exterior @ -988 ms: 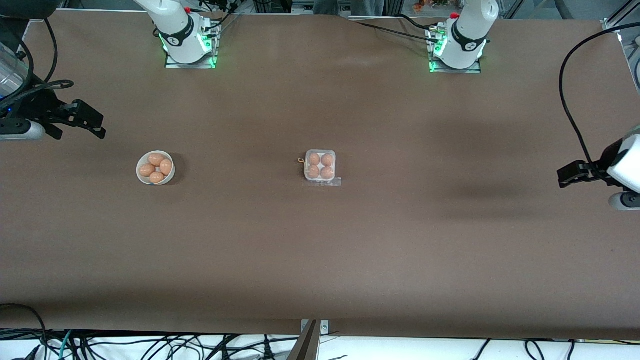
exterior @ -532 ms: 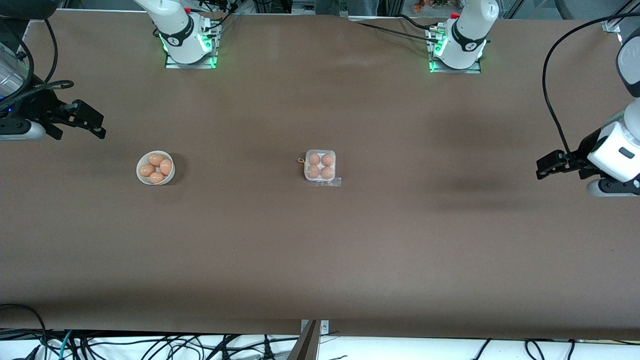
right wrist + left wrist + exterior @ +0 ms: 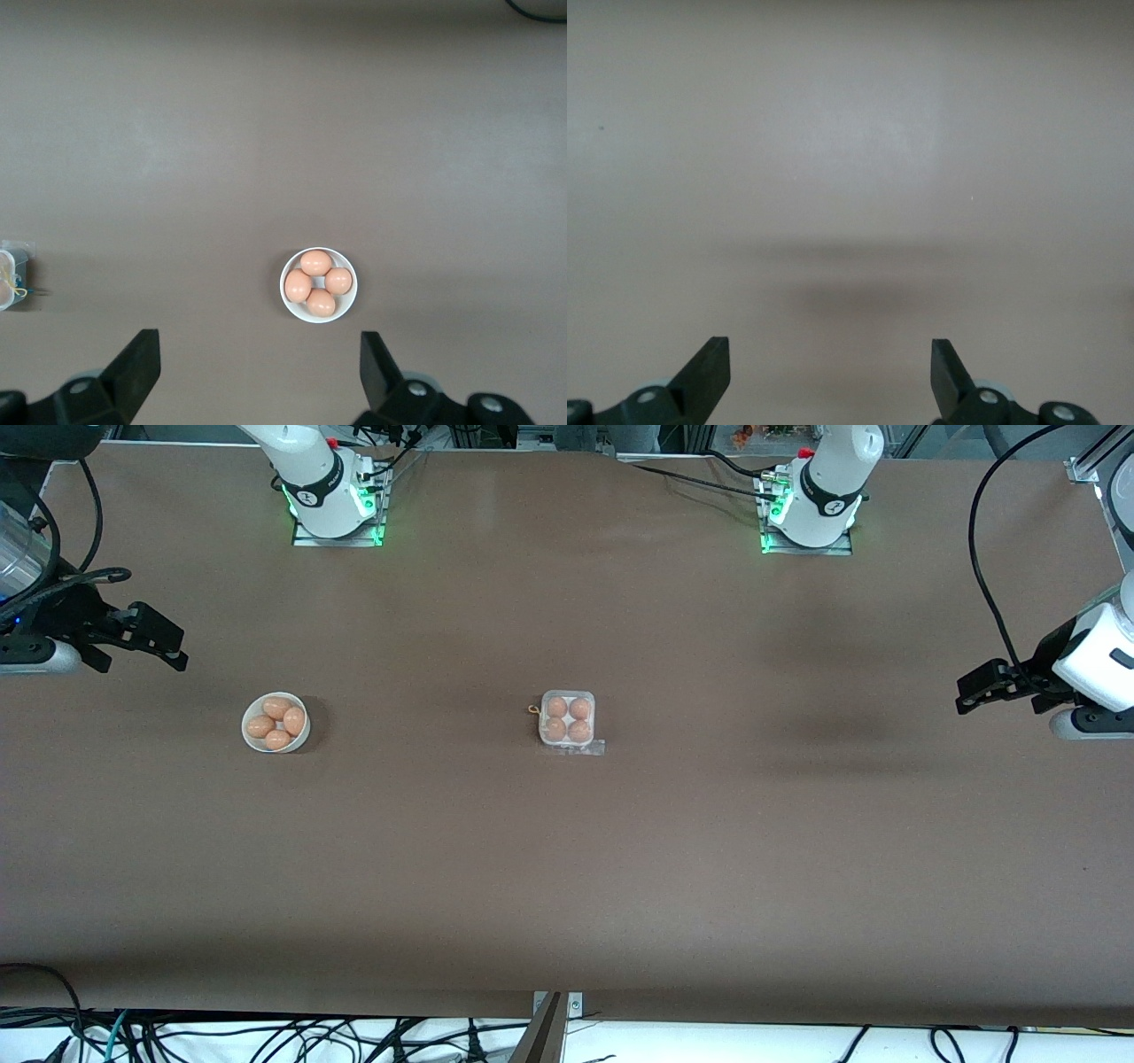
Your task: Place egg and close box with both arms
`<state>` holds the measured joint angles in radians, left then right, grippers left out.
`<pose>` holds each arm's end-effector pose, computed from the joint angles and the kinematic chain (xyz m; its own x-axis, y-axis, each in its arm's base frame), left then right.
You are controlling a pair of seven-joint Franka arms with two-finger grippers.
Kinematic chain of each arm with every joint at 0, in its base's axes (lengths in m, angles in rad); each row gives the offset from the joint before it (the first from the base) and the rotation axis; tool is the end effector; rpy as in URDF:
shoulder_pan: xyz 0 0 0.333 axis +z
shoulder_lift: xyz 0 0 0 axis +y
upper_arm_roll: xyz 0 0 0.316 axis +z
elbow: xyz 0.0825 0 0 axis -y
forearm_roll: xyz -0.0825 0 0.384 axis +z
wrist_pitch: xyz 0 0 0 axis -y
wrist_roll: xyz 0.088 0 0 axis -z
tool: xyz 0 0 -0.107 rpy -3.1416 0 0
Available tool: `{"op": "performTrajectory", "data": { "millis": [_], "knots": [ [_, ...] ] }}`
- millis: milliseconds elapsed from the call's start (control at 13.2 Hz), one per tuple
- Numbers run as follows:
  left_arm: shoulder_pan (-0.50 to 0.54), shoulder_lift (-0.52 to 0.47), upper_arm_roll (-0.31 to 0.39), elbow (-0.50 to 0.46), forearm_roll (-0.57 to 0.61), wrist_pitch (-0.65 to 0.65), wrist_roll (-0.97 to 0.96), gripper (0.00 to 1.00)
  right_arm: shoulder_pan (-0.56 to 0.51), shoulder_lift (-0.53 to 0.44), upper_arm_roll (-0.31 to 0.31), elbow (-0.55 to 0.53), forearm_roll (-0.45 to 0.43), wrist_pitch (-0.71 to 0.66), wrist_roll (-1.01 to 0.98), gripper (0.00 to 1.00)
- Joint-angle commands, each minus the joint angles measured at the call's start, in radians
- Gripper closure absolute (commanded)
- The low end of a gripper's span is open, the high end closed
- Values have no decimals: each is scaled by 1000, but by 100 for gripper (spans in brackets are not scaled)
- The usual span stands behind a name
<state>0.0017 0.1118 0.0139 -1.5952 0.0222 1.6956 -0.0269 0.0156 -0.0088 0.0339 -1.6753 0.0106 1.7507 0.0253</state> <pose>0.5956 0.0110 0.5595 0.9992 0.0396 -0.0108 0.0394 -0.9989 -0.0238 0.5658 0.0291 0.5959 0.9962 0.0222 0.0838 0.0233 -0.9997 -0.0124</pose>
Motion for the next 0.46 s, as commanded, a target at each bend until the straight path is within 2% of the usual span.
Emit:
{"op": "performTrajectory", "data": {
  "millis": [0, 380],
  "knots": [
    [6, -31, 1, -14, -7, -52, 10, 0, -3, -8, 0, -7, 3, 0, -13, 0],
    [24, -24, 5, 3, -10, -94, 13, 0, -3, -11, 0, -9, 3, -2, -12, 0]
  ]
}}
